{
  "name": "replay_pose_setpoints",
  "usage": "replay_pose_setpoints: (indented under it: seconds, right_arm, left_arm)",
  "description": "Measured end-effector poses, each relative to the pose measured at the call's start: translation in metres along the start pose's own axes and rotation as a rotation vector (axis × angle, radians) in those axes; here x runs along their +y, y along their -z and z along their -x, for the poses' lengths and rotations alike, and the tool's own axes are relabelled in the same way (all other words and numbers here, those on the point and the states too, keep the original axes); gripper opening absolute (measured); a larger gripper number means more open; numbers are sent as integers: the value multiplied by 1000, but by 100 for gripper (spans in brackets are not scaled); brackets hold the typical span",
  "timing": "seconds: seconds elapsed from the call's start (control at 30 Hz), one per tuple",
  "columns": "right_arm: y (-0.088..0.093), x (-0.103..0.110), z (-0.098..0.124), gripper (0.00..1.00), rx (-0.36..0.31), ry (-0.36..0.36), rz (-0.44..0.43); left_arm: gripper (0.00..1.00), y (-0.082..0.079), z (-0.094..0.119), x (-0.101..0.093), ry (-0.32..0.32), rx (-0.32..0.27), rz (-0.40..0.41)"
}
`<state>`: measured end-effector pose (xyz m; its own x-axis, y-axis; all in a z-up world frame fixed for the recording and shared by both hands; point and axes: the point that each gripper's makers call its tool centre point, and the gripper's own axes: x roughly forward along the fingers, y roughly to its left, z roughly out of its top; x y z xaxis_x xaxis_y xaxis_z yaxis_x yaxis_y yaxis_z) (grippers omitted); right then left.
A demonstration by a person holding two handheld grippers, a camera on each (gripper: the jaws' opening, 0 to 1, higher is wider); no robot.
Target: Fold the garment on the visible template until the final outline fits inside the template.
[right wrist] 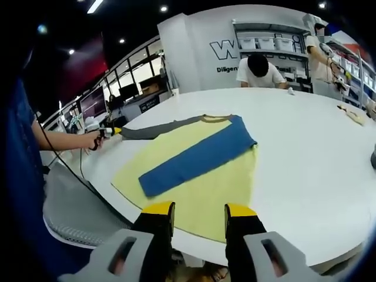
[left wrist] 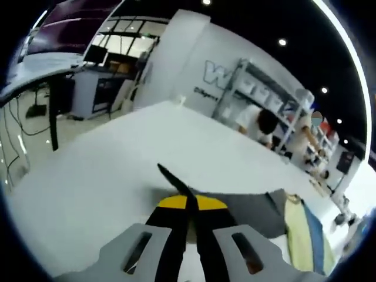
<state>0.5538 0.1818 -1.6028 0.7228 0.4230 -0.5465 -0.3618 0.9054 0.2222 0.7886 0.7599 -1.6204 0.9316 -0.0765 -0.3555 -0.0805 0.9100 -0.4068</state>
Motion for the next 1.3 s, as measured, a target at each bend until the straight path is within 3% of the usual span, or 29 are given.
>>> replay_pose_setpoints:
  seconds: [0.07,0.1,0.17,0.33,0.37,0.43,0.47,0.53,0.63,0.7,0.73,0.8,0.87,0.97,1.13,1.3]
  right_arm:
    - [0,-1,1,29,-3,1,-3]
    - [1,-1,2,30,-3,0,-1]
    - [3,-3,2,30,-3,-3,-5]
    - [3,-2,0,31,-16,-2,-14]
    - [3,-4,1,32,-22,-2,-20]
    - [4,-5,1,32,-27,-4,-24]
    - [4,-5,1,33,-33,-4,-25]
    - [5,-6,2,35,-40,0,-26]
    - [7,-10,4,42,-49,0,-32]
    - [8,-8,5,46,-47,-1,-32]
    - [8,-9,5,51,-46,-2,-32]
    - [11,-11,7,60,-33,-12,-30]
    - [13,-11,8,71,-24,-20,-29]
    - [12,-13,10,84,-24,-40,-26]
    - [7,-23,12,93,-54,-47,-48]
    - [5,-30,13,99,-67,-50,-65]
  left_arm:
    - [0,-7,1,-11,24,-10,-24]
    - [0,-22,1,-25,70,-29,-70]
    - [0,-31,1,-36,93,-36,-105]
    - [0,-62,-3,-88,203,-36,-257]
    - [0,-68,-8,-107,243,-28,-302]
    - [0,-72,-9,-123,276,-23,-335]
    - [0,-75,-4,-149,320,-16,-378]
    - [0,-79,-6,-169,359,-12,-395]
    - [0,-79,-2,-204,417,0,-425]
    - [0,-75,-3,-222,448,19,-499]
    - [0,-73,-3,-226,455,24,-516]
    - [0,-61,7,-263,532,48,-592]
    - [0,-60,7,-270,548,54,-591]
    - [0,-53,14,-305,610,64,-658]
    - [0,-38,30,-352,716,83,-706]
    - [0,-27,35,-379,761,91,-733]
